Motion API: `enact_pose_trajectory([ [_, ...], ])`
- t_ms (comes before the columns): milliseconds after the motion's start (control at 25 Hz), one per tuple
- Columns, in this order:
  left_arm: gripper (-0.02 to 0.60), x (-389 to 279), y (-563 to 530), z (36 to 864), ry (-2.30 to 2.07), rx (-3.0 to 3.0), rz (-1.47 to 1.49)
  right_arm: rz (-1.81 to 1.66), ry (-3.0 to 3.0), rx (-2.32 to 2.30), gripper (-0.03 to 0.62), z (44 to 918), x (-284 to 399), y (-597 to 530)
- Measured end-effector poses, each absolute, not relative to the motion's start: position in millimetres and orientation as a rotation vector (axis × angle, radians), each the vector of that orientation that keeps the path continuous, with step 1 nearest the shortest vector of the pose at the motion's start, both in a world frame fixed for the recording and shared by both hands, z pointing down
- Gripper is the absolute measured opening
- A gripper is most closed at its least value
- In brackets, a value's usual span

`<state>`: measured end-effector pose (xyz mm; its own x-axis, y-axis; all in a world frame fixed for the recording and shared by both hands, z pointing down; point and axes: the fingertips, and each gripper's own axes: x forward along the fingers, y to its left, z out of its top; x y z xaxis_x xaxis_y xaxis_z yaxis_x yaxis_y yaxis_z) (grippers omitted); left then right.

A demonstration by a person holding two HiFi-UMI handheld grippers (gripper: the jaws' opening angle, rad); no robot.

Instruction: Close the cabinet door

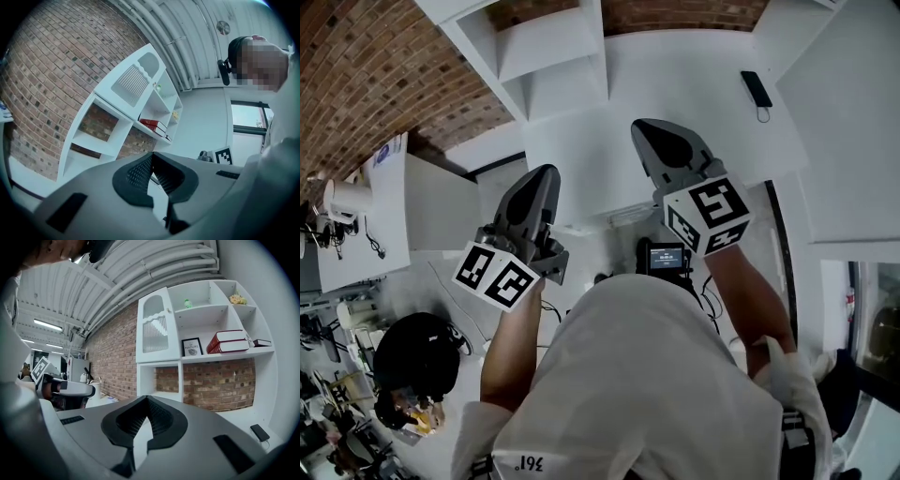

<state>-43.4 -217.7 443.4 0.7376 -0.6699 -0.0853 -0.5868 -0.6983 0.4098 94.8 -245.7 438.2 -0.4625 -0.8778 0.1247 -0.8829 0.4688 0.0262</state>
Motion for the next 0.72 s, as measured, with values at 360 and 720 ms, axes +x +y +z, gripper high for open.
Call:
enact_pose_trajectory([
  [360,0.009,-40.9,-215.3,451.5,-0.951,2.575,-0.301,0.072,-2.571,1.560,0.028,448.5,93.4,-243.8],
  [720,0.009,-48.5,-221.4,434.2,-0.951,2.605,-0.301,-0.013,-2.595,1.529,0.028,426.7,75.5,-258.1],
])
